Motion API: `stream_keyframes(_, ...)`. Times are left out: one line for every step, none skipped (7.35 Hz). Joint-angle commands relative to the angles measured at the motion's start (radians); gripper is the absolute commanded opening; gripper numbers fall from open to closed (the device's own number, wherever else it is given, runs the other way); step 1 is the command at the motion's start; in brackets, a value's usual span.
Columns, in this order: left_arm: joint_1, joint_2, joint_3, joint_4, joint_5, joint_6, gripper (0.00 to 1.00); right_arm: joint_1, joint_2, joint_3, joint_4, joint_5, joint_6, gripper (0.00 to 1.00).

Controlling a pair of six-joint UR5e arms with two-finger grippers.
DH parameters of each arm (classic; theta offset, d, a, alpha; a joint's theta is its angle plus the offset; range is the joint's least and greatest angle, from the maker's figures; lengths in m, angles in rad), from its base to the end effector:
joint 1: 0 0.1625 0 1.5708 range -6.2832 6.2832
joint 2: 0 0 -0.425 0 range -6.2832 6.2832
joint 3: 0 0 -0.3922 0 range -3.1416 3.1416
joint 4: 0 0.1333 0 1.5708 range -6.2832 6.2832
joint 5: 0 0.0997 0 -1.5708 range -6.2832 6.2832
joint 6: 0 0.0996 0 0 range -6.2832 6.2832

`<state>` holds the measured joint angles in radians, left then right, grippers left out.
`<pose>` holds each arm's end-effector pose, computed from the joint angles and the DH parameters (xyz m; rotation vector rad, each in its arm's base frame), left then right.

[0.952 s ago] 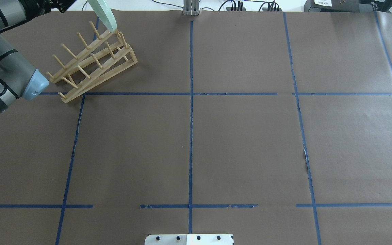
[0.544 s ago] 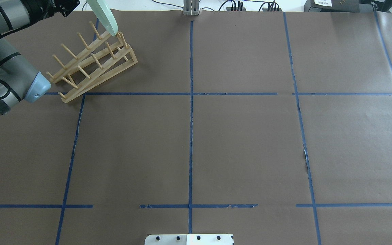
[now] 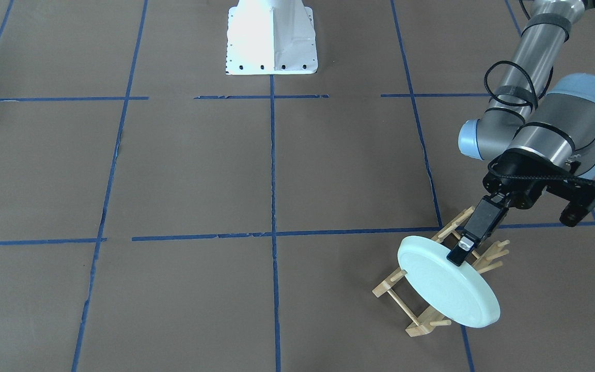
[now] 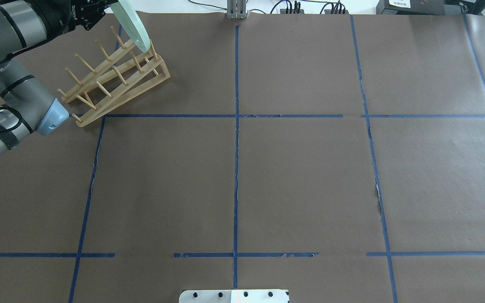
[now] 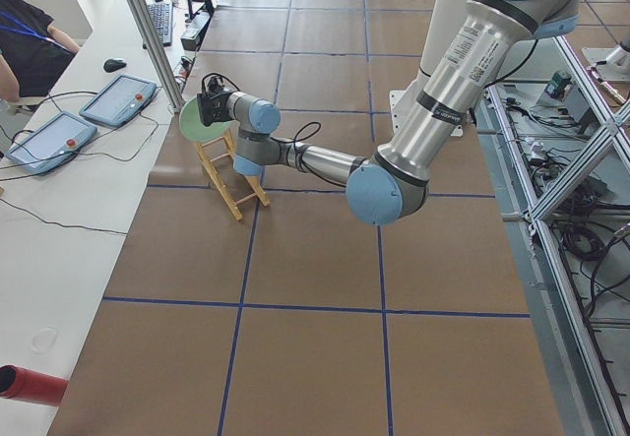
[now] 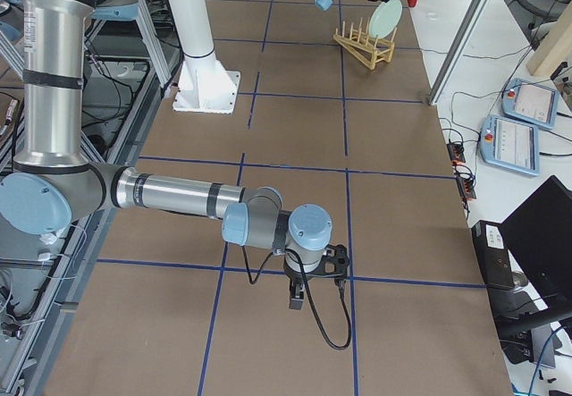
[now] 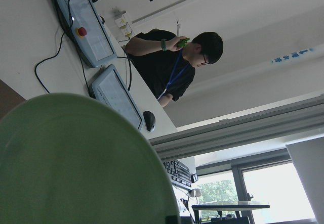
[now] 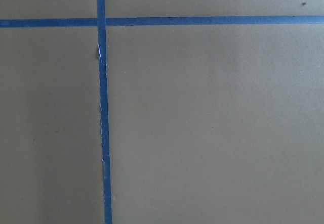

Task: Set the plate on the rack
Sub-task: 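Carry the upright plate with the left gripper down into the rack slots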

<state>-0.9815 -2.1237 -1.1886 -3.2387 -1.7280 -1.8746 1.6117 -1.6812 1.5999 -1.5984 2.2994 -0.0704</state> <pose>0.2791 -0.6292 0.3354 0.5238 1.8294 -0.7483 0.0847 -0.4320 0.7015 -0.0634 -0.7325 0.0115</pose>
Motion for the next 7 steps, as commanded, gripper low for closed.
stream_keyframes(0.004, 0.001, 0.015, -0.001, 0.001, 0.000, 0.00, 0.000, 0.000, 0.000, 0.000, 0.000, 0.000, 1.00)
stream_keyframes(0.004, 0.002, 0.023, -0.001, 0.002, 0.000, 0.00, -0.001, 0.000, 0.000, 0.000, 0.000, 0.001, 1.00)
stream_keyframes(0.006, 0.002, 0.026, -0.001, 0.004, 0.000, 0.00, -0.001, 0.000, 0.000, 0.000, 0.000, 0.000, 1.00)
stream_keyframes(0.006, 0.001, 0.030, 0.000, 0.005, 0.000, 0.00, -0.001, 0.000, 0.000, 0.000, 0.000, 0.000, 1.00)
stream_keyframes(0.004, 0.001, 0.030, 0.000, 0.005, 0.000, 0.32, -0.001, 0.000, 0.000, 0.000, 0.000, 0.000, 1.00)
stream_keyframes(0.006, -0.002, 0.030, 0.000, 0.022, 0.000, 0.99, -0.001, 0.000, 0.000, 0.000, 0.000, 0.000, 1.00)
stream_keyframes(0.006, -0.001, 0.030, 0.000, 0.030, 0.000, 1.00, 0.000, 0.000, 0.000, 0.000, 0.000, 0.001, 1.00)
